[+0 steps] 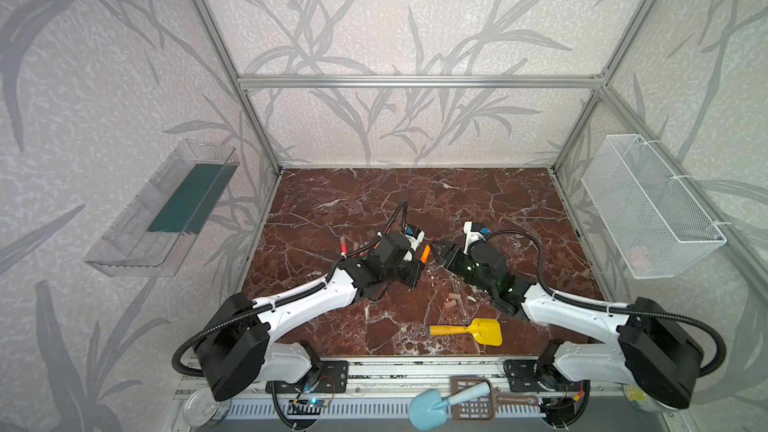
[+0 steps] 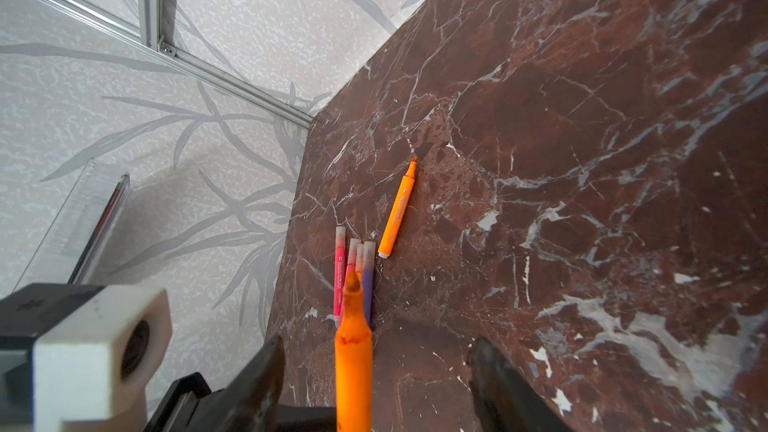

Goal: Insert the pens into the pen caps
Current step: 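Raise the orange marker upright with left while the right gripper moves over its tip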

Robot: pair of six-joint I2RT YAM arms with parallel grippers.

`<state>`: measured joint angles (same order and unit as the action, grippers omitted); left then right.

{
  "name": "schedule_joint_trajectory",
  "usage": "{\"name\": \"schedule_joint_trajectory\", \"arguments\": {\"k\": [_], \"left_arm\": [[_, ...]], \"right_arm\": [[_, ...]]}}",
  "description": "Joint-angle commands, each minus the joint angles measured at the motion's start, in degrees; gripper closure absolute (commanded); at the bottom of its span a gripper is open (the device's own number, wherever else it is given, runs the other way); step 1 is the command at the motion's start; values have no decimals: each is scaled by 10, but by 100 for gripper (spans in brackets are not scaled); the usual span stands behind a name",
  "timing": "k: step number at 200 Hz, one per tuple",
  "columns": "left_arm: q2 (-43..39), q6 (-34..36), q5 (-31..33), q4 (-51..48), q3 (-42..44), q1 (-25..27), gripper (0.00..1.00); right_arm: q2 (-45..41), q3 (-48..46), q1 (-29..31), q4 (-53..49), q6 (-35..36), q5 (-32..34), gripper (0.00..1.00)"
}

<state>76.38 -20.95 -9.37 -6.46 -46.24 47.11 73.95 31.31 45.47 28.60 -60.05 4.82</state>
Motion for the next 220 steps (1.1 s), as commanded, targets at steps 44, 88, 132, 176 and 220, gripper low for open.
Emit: {"name": "schedule_joint_trajectory", "arguments": {"k": [44,88,132,176,220], "left_arm": [[-13,20,-16,15,2,10,96],[-14,21,-15,12,-1,12,96],[-14,21,-10,15,0,12,81],[-21,18,1,44,19,12,64],[-29,18,2,53,27,12,63]], "right_arm": [[45,36,8,20,-2,-17,57],[46,40,8,10,-1,-15,80],[46,34,8,18,-10,-20,92],[39,22,24,46,-25,-23,94],[46,5,33,88,-51,-22,96]]}}
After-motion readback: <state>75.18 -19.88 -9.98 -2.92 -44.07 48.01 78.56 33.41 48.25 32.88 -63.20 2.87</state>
